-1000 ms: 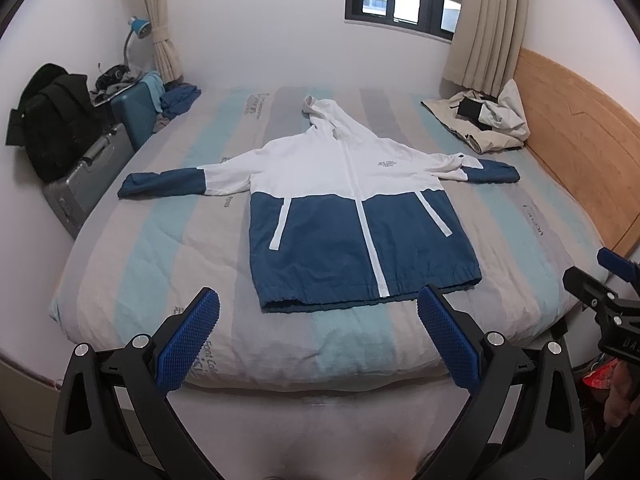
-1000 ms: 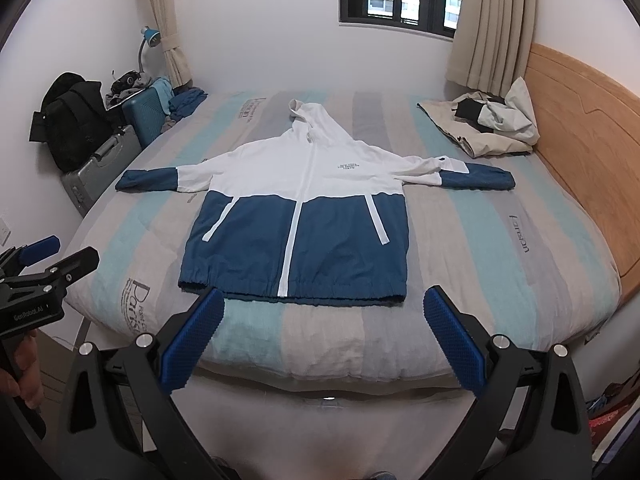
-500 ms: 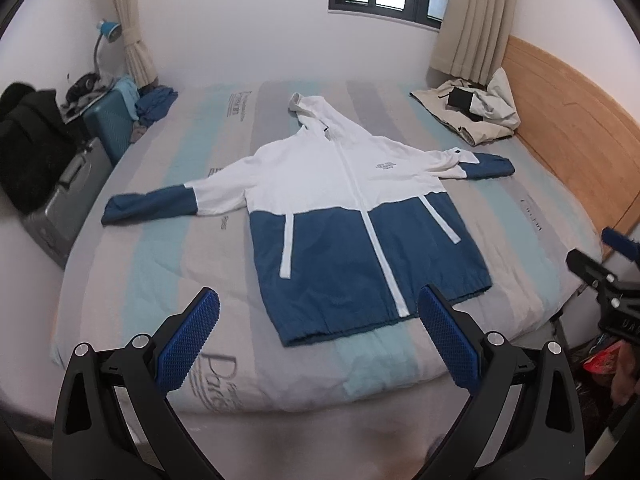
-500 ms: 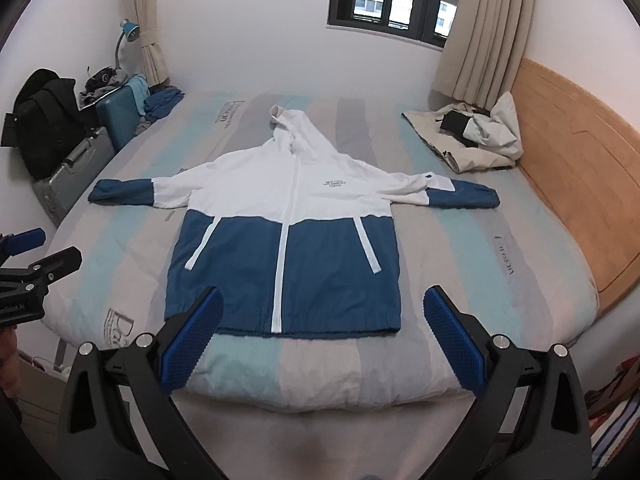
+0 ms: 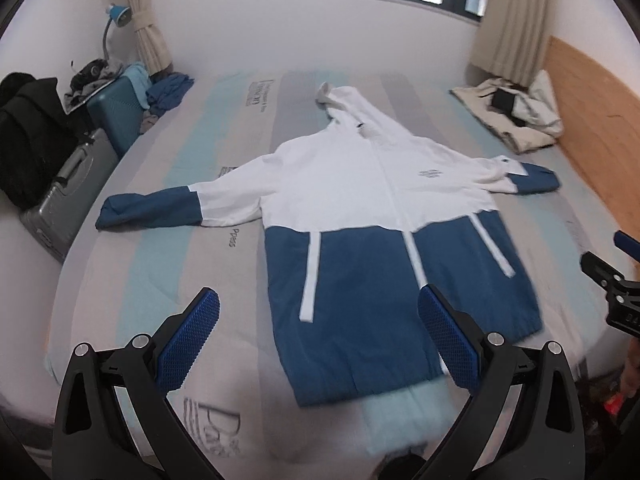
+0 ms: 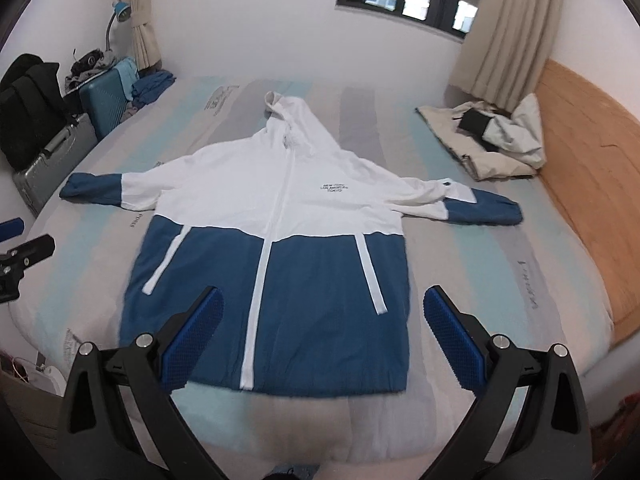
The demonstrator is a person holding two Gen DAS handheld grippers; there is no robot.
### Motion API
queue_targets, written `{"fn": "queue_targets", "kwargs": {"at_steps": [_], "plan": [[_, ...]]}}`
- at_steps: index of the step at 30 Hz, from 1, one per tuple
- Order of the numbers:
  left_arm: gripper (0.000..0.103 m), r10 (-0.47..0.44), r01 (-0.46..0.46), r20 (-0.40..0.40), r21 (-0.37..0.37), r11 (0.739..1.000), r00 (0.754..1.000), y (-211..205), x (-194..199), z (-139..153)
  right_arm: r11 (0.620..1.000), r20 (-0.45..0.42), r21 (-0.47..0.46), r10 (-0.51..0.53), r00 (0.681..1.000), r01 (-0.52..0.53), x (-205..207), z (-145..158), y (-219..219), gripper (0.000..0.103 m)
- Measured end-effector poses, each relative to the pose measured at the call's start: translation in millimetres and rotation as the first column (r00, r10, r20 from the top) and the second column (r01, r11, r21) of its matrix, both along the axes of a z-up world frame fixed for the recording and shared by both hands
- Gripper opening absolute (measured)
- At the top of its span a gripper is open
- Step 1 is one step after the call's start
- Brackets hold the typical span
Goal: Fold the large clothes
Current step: 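Move both tools toward the hoodie, approaching its navy sleeve cuffs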
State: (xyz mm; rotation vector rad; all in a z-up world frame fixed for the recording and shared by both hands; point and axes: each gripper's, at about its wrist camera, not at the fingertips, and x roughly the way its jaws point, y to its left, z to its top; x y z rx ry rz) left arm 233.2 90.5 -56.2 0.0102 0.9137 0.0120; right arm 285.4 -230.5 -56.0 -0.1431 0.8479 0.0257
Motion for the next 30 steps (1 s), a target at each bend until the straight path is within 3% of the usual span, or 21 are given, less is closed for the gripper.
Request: {"fn": "queue_targets", "kwargs": {"at_steps": [5, 7, 19, 24, 30], "plan": [[0.097, 0.087, -0.089, -0.051, -0.025, 0.996, 0.995, 4.8, 48.7, -29.9, 1.0, -0.043, 0.021, 0.021, 0.999, -0.02, 54.1, -31.6, -15.4, 0.096], [0.097, 0.106, -0.107, -0.056, -0.004, 0.994, 0.993, 4.1, 64.1, -36.0, 0.999, -0.055, 0.015, 0.038, 0.998, -0.037, 75.1, -41.7, -20.3, 0.096], [0.097, 0.206, -0.209, -0.099, -0.021, 0.978, 0.974, 39.3, 135.8, -68.3, 0.997, -0.1, 0.002, 0.081, 0.992, -0.081, 177.8, -74.9, -29.5, 0.096], [0.097, 0.217, -0.218, -0.117, 0.004, 0.976, 0.969, 66.7, 180.7, -93.4, 0.998, -0.121, 0.0, 0.058, 0.991, -0.058, 224.2, -94.8, -21.5, 0.096], [0.097, 0.282, -0.279, -0.112, 0.044, 0.959, 0.953, 131.3, 238.4, -127.3, 1.0, -0.149, -0.01, 0.018, 0.989, -0.02, 286.1, -127.1, 4.3, 0.096]]}}
